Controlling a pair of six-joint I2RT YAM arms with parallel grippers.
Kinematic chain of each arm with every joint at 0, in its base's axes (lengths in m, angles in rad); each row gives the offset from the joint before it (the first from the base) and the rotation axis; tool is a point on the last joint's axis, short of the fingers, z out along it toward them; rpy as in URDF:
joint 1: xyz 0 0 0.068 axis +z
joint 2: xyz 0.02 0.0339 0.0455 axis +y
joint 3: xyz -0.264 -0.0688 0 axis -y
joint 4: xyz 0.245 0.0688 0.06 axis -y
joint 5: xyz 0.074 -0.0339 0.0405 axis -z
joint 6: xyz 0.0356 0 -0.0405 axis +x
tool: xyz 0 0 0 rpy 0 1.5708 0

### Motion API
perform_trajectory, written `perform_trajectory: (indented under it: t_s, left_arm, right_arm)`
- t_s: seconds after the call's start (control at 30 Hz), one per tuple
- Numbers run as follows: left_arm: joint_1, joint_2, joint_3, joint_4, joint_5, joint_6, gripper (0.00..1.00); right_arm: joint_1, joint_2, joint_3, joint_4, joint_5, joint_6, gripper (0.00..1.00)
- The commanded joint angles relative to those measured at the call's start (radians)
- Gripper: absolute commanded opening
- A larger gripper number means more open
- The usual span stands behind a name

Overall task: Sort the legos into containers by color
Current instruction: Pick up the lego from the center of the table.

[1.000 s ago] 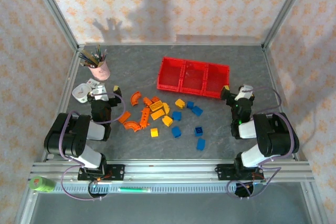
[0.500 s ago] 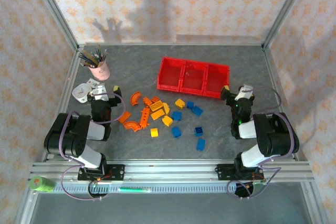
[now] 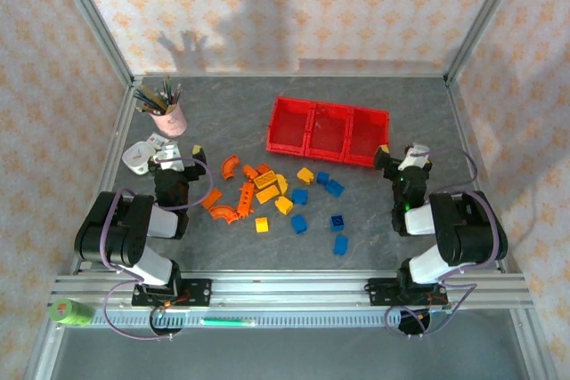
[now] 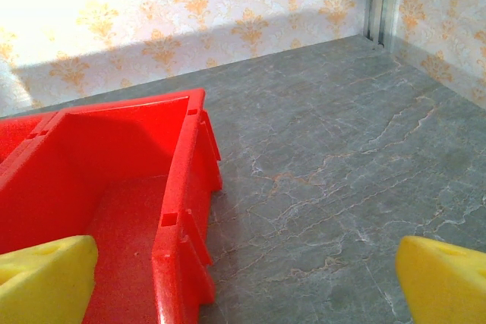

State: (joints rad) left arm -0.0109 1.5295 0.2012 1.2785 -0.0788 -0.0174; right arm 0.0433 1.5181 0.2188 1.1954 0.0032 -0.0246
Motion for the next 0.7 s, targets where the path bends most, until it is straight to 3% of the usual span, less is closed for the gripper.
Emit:
perform_trajectory:
  t_s: [0.0,0.13,0.23,0.5,0.67]
  left_arm:
    - [0.006,-0.015,-0.021,0.09,0.038,0.006,1.0]
    - [0.006,-0.06,-0.081,0.172,0.023,0.001,0.99]
    - [0.006,-0.129,-0.092,0.136,0.014,0.0,1.0]
    - [0.006,-0.396,-0.027,-0.231,0.006,-0.069,1.0]
    - [0.008,-0.542,0.056,-0.489,0.005,-0.27,1.0]
  right_arm:
    - [0.0,-0.016,0.007,0.032,0.02,-0.013,1.0]
    - [0.0,-0.101,-0.012,-0.008,0.047,-0.002,1.0]
    - [-0.002,-0.199,0.017,-0.158,0.094,0.039,1.0]
    - [-0.016,-0.363,0.122,-0.491,0.09,0.213,1.0]
    - [-0.017,-0.405,0.273,-0.915,0.078,0.475,1.0]
